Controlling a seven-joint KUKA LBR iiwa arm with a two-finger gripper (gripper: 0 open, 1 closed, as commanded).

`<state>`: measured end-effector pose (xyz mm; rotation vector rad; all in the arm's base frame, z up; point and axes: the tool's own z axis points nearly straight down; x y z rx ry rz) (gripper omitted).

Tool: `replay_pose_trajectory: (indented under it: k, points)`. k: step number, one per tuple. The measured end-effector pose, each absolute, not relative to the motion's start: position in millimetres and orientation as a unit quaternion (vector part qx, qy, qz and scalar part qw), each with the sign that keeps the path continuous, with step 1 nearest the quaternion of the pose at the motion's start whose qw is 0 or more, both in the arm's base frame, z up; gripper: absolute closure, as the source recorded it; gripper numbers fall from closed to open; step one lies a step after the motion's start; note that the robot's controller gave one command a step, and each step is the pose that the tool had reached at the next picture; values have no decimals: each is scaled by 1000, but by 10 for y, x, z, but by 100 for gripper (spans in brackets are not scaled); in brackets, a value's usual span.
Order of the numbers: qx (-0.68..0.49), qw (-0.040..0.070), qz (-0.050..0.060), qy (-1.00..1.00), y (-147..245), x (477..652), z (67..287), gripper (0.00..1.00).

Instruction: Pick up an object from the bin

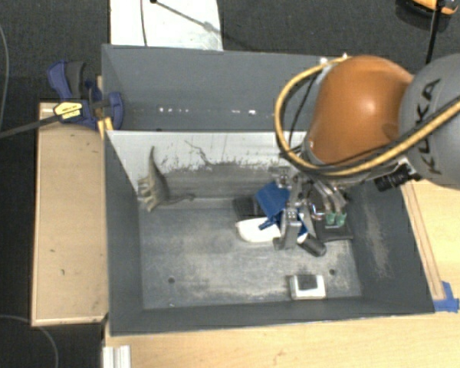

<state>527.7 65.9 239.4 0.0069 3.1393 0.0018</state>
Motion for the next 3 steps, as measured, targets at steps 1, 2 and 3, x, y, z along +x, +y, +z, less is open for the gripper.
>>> replay_pose_trajectory:
  k: [1,2,3]
  points:
    - [2,1,1,1000,658,5277,2394,100]
    - [2,1,1,1000,658,5277,2394,100]
    - [-53,6,1,999,572,5348,2047,100]
